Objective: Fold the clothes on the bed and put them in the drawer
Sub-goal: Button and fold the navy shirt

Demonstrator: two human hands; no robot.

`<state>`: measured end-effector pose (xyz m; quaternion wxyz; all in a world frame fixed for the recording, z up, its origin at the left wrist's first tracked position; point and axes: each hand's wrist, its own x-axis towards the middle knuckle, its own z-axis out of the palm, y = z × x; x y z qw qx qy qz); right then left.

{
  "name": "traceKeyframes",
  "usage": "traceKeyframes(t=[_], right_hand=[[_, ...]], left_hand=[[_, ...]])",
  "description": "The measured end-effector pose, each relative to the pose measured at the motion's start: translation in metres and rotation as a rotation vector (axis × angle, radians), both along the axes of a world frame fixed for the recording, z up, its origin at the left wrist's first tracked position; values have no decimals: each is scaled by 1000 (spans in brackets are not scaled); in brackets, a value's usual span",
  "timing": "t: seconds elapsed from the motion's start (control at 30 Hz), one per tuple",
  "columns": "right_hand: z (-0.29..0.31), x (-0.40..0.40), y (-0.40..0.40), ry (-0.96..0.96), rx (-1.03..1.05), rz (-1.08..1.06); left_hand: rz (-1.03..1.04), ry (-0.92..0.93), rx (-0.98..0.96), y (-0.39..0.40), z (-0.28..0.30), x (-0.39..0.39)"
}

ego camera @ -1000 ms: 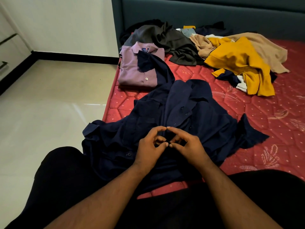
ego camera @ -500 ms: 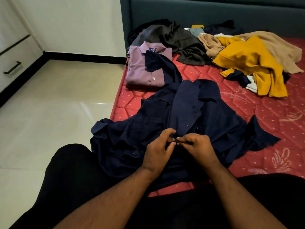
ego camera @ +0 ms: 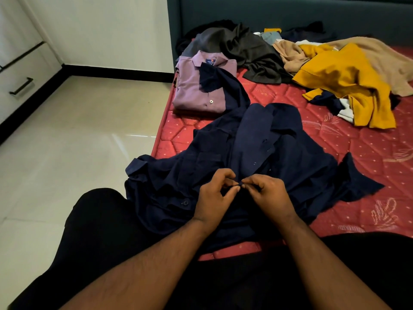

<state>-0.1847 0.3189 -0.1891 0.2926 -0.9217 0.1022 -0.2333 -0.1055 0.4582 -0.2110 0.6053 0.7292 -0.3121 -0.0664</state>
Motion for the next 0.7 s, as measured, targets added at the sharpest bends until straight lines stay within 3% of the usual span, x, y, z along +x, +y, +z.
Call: traceKeyframes(t=[0.13, 0.23, 0.4, 0.53, 0.7], right_hand=[[-2, 0, 1, 44, 72, -11], [-3, 2, 2, 75, 171, -30], [-3, 0, -2, 158, 144, 26], [-2, 1, -6, 166, 2, 74], [7, -2, -5, 72, 156, 43]], left_hand=[[-81, 317, 2, -2, -3, 4], [-124, 438, 37, -1, -6, 12], [-131, 717, 3, -3, -5, 19], [-287, 800, 9, -4, -4, 21], [-325, 841, -22, -4, -3, 20]])
